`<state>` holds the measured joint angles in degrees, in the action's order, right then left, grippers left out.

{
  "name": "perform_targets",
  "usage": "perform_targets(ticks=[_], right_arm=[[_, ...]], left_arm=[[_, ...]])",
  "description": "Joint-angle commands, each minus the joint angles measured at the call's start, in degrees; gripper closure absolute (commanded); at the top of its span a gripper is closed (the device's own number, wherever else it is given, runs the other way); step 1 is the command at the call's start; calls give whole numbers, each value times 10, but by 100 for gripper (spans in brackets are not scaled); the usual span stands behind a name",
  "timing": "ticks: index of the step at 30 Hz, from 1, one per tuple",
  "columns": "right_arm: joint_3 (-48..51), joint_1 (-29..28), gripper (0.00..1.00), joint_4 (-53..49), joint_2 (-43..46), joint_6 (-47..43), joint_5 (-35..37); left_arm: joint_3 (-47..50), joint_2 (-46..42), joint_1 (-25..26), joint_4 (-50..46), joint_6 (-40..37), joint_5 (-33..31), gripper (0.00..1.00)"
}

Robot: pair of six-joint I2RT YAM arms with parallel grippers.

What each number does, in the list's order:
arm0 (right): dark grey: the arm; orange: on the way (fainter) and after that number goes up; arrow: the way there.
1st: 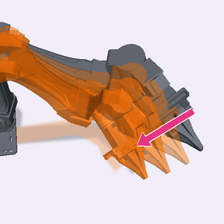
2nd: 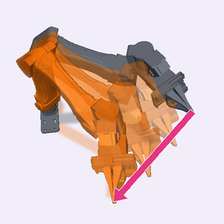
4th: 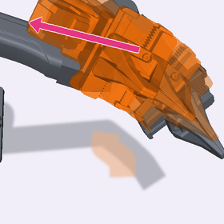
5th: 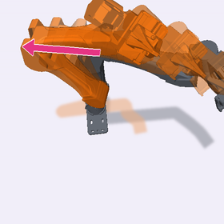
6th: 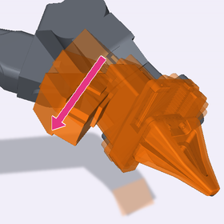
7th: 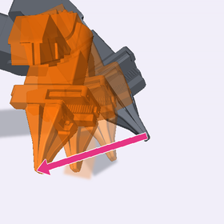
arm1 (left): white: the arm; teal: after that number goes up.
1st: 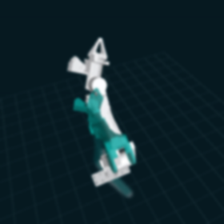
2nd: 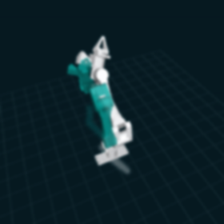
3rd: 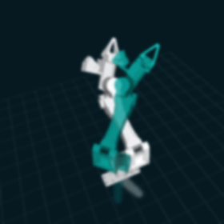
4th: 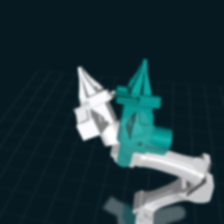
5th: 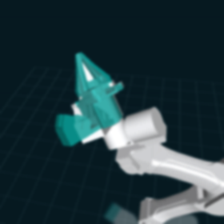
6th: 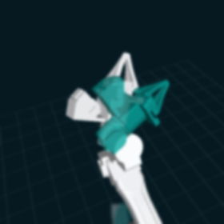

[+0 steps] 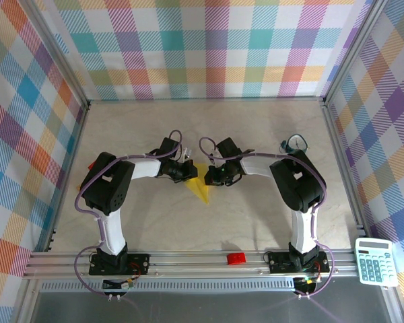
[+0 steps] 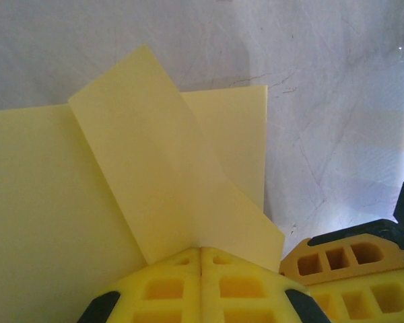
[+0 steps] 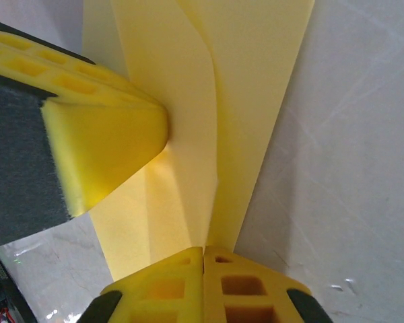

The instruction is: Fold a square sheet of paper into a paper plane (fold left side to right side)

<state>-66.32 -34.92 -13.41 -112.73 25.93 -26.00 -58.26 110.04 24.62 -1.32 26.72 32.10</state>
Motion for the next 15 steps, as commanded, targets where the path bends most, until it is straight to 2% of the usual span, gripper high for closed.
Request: perform_targets(ticks=[1,5,9,15], right_arm=[[-22,4,92,-25,2,-1,-16],[-33,10,82,-25,16,4,-24],[-37,16,77,-53,37,3,-12],[-24,18,75,-90,87,8,3]], left_arm=[[22,17,1,-47,-13,-35,100],[19,18,2,-53,-11,-38,100],[21,16,2,-54,-10,-41,100],[23,13,2,-54,-8,-43,100]])
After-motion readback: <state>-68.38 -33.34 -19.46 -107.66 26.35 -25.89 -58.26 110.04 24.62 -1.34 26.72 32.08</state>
